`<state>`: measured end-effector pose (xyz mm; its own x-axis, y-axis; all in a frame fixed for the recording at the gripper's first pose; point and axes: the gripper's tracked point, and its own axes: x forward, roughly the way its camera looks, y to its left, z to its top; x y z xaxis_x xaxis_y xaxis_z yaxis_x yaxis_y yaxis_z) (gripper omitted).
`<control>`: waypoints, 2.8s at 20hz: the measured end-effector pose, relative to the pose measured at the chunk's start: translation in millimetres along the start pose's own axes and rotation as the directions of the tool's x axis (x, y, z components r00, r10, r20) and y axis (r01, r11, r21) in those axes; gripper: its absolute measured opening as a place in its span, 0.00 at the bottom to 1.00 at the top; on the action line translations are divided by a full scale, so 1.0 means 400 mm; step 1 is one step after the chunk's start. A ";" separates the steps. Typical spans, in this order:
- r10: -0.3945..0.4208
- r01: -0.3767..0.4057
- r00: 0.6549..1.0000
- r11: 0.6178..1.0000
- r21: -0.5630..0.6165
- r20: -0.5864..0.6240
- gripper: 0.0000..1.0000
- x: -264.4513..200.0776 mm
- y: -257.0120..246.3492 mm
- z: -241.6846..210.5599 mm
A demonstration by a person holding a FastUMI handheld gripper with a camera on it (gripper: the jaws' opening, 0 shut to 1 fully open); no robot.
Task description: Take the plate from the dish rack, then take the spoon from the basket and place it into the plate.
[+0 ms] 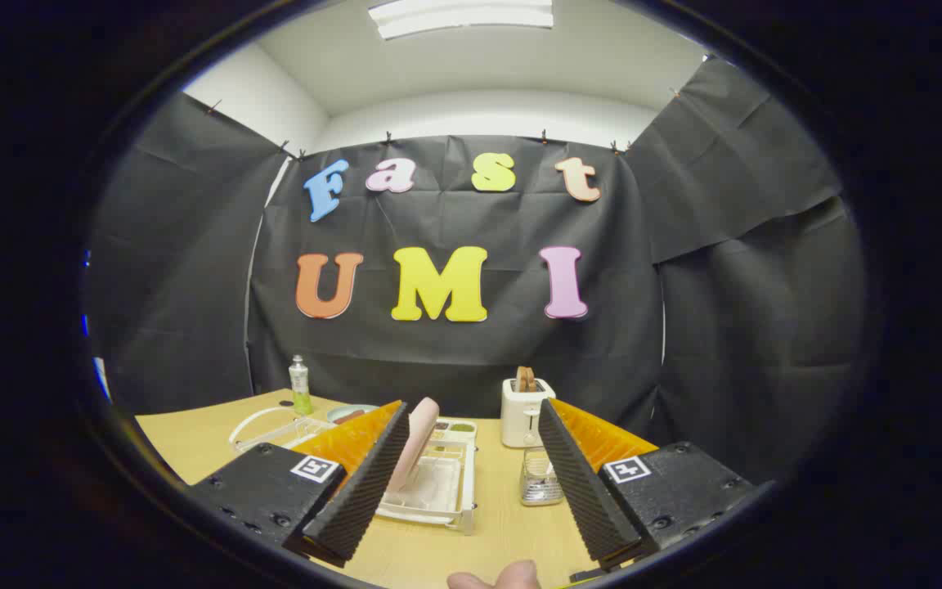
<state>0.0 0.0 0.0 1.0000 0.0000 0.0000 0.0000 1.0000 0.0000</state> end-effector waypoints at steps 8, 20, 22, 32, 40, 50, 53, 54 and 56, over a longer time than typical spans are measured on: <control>-0.011 0.011 1.000 1.000 -0.015 -0.019 1.00 0.032 0.051 0.012; 0.018 -0.021 0.998 0.999 -0.044 -0.057 1.00 0.057 0.077 0.050; 0.034 -0.037 0.998 0.998 -0.048 -0.058 1.00 0.063 0.090 0.061; 0.134 -0.144 0.973 0.989 -0.036 -0.190 1.00 0.149 0.156 0.053; 0.182 -0.183 0.851 0.982 0.045 -0.493 1.00 0.350 0.172 0.012; 0.139 -0.100 0.598 0.990 0.098 -0.790 1.00 0.512 0.184 -0.165; 0.127 -0.054 0.543 0.992 0.116 -0.830 0.96 0.546 0.188 -0.210; 0.130 -0.037 0.522 0.991 0.130 -0.843 0.92 0.550 0.193 -0.222; 0.135 -0.018 0.491 0.989 0.145 -0.861 0.83 0.540 0.203 -0.243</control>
<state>216.0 81.1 -97.2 0.4911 0.1347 -0.8606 -0.0176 0.9893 0.1448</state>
